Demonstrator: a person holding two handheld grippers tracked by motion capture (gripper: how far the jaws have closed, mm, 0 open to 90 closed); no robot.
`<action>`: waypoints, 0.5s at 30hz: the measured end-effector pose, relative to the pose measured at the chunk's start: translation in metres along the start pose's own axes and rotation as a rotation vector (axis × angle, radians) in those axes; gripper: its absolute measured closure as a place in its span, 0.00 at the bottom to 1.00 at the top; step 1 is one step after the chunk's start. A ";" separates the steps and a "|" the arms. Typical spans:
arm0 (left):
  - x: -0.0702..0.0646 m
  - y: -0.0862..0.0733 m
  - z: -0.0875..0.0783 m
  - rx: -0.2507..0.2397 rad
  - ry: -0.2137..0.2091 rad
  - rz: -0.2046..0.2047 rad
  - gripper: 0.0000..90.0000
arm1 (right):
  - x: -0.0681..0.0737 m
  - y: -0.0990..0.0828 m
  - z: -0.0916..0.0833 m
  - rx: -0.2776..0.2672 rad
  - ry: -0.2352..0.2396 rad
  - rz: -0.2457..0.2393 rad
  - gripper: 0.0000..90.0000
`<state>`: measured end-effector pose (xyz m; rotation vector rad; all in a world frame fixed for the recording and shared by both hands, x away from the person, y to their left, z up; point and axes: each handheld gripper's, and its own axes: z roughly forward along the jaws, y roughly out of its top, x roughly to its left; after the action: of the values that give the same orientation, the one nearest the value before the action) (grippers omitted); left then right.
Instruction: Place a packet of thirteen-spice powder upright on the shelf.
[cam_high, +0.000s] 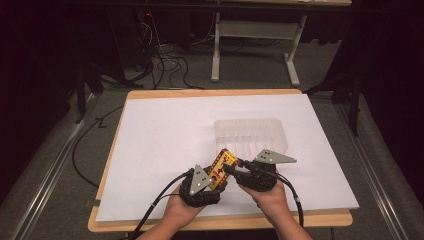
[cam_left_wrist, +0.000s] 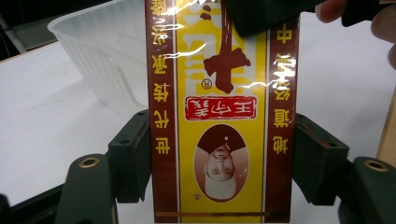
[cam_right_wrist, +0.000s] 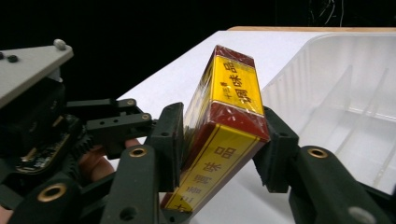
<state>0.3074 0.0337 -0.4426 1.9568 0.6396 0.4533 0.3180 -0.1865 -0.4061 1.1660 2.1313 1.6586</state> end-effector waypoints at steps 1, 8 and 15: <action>0.000 0.000 0.000 0.002 0.000 0.000 0.36 | 0.001 0.000 0.000 0.001 0.001 0.001 0.66; 0.001 0.000 0.001 0.013 -0.006 -0.008 0.36 | 0.003 0.000 0.001 0.003 -0.007 -0.011 0.69; 0.003 0.000 0.001 0.007 -0.030 -0.021 0.30 | 0.008 0.003 -0.003 -0.012 -0.032 -0.051 0.74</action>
<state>0.3101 0.0347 -0.4425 1.9582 0.6427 0.4093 0.3122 -0.1826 -0.4004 1.1180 2.1111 1.6173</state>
